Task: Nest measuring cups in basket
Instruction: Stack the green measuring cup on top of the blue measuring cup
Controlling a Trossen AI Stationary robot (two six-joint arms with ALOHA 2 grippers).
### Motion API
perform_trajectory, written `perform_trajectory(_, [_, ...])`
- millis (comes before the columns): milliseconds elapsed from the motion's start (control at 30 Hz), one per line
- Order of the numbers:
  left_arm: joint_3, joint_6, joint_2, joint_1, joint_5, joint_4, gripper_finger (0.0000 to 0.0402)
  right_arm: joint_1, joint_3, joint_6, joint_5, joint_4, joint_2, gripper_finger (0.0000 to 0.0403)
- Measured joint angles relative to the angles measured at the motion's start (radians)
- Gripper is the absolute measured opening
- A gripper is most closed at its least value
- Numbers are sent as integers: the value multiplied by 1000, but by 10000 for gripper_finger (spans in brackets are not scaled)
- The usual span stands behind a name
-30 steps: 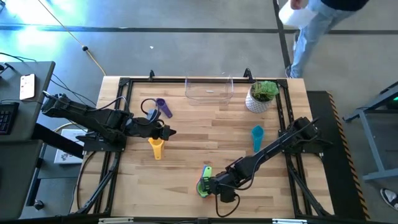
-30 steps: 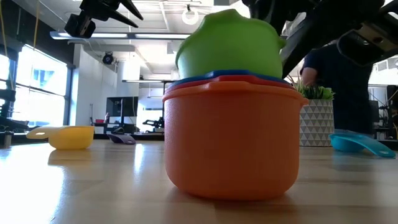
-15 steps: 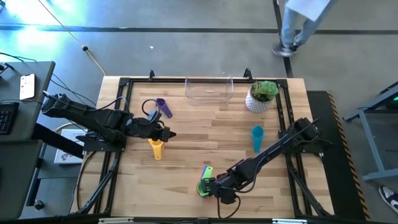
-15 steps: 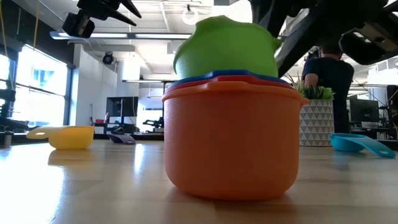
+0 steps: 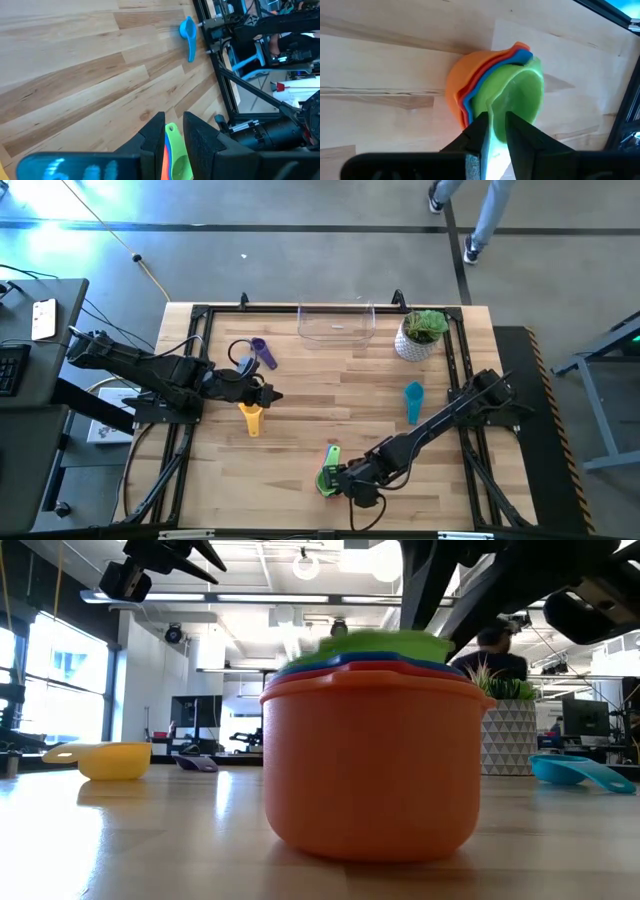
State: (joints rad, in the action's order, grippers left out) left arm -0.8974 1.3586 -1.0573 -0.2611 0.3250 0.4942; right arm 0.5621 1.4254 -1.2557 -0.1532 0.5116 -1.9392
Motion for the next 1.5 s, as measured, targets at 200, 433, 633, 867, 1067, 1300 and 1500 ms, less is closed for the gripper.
perform_trajectory(200, [0, 0, 0, 0, 0, 0, 60, 2, 0, 42, -6, -1, 0, 55])
perform_trajectory(433, [0, 0, 0, 0, 0, 3, 60, 2, 0, 96, -16, 17, 24, 55])
perform_trajectory(633, [0, -22, 0, 0, 0, 9, 60, 2, 0, 141, -42, 29, 58, 55])
perform_trajectory(867, [0, -79, 0, -2, -1, 10, 60, -13, 0, 349, -75, 52, 59, 55])
perform_trajectory(1067, [0, -194, 0, -24, -28, 10, 60, -19, 0, 579, -228, 56, 59, 55])
perform_trajectory(1300, [0, -318, 0, -50, -53, 10, 60, -58, 0, 941, -284, 50, 59, 55])
perform_trajectory(1500, [0, -432, 0, -74, -62, 11, 60, -80, 0, 1358, -284, 50, 59, 55])
